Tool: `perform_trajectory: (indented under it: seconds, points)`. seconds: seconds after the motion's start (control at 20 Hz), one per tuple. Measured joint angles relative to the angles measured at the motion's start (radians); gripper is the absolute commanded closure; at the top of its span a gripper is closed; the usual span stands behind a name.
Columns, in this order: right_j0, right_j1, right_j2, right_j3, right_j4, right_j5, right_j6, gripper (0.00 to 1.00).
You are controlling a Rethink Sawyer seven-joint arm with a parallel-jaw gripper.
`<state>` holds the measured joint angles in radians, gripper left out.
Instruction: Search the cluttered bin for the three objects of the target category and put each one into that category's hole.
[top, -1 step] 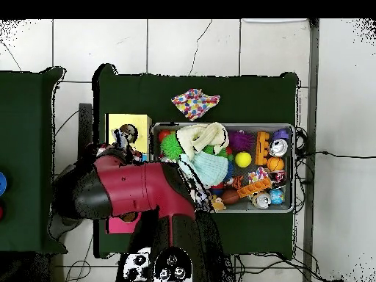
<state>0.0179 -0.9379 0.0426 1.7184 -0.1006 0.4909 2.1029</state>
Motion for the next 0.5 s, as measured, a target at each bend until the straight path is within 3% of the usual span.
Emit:
perform_trajectory:
  seconds: [0.5]
  points:
    - [-0.051,0.031,0.004,0.000,-0.002,0.000,0.000,1.00]
